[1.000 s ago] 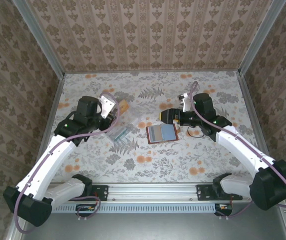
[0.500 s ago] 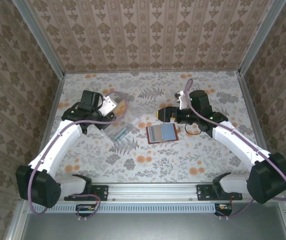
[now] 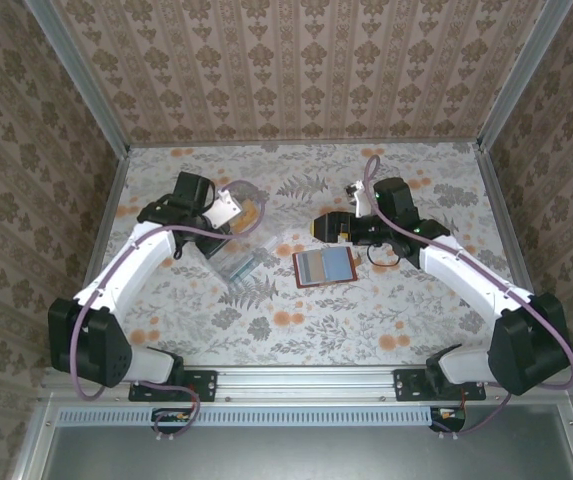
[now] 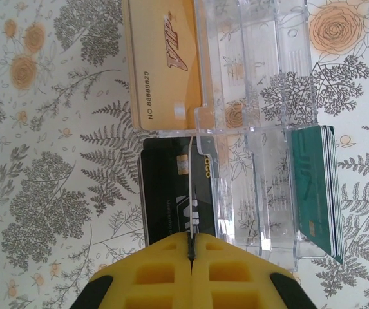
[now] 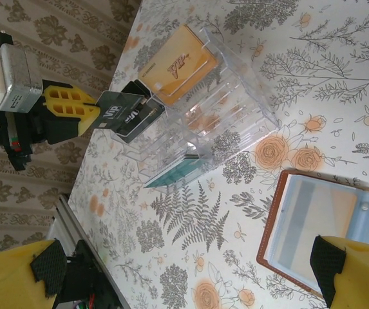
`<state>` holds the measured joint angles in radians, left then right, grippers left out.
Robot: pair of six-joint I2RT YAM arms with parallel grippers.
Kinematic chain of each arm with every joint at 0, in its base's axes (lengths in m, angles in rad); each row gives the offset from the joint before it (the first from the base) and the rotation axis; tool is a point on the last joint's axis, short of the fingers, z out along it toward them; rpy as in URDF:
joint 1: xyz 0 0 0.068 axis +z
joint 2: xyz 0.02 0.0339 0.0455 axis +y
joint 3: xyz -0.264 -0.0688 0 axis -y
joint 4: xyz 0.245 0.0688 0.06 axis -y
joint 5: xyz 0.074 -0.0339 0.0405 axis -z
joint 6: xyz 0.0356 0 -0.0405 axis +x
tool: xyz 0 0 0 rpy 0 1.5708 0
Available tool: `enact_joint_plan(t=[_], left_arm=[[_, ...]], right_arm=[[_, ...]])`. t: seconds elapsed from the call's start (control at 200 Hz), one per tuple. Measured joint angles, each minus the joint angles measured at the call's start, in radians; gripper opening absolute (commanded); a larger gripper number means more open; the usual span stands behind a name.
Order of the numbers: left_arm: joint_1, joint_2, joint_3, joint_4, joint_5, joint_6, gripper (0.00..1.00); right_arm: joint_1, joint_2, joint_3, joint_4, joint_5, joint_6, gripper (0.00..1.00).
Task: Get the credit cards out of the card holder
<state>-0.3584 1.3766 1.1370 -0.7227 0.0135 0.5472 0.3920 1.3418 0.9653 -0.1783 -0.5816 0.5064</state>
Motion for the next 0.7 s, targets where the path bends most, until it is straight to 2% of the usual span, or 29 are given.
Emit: enact_joint_plan(t=[0.305,0.595,0.7], left_arm=[[0.000,0.032,-0.005,0.002,-0.007,0.000,0.00],[0.007,0.049,-0.018,0.026,-0.015,-0.002,0.08],[0.007,0.060,-0.018,0.034,-0.020,-0.004,0.15]], right_arm=[[0.000,0.012,0.003,-0.006,0.000,-0.006,1.00],[0.000,0.013,0.003,-0.006,0.000,-0.006,1.00],[0.000,0.013,0.003,-0.006,0.000,-0.006,1.00]])
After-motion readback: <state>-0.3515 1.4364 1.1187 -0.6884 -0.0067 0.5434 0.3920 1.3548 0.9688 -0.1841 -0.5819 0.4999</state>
